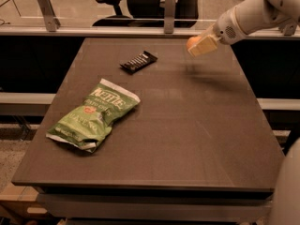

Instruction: Move orange near green jalapeno chip bag

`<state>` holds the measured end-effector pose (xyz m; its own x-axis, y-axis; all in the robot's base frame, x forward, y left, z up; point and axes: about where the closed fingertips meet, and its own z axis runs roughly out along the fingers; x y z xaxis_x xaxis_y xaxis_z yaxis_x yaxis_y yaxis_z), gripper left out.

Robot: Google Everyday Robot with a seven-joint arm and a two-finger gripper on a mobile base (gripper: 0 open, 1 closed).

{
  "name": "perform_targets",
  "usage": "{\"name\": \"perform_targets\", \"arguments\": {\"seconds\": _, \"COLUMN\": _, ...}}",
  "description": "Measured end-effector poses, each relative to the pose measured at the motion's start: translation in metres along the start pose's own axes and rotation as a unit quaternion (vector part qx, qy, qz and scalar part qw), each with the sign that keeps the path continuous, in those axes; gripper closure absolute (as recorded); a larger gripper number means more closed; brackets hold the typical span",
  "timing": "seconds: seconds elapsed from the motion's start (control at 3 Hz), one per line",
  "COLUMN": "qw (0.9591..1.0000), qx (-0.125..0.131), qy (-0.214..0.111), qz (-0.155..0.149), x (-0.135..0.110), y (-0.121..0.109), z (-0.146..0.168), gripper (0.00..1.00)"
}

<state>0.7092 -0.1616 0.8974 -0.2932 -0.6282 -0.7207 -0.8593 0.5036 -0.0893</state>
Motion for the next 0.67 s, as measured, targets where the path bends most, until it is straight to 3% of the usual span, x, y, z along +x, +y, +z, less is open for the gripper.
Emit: {"name": "perform_targets", "arguments": {"seconds": 0.67, "qw": 0.9989, "qx": 0.013, "qy": -0.043, "qz": -0.014, "x": -0.006, "y": 0.076, "z": -0.024, "gripper": 1.0}}
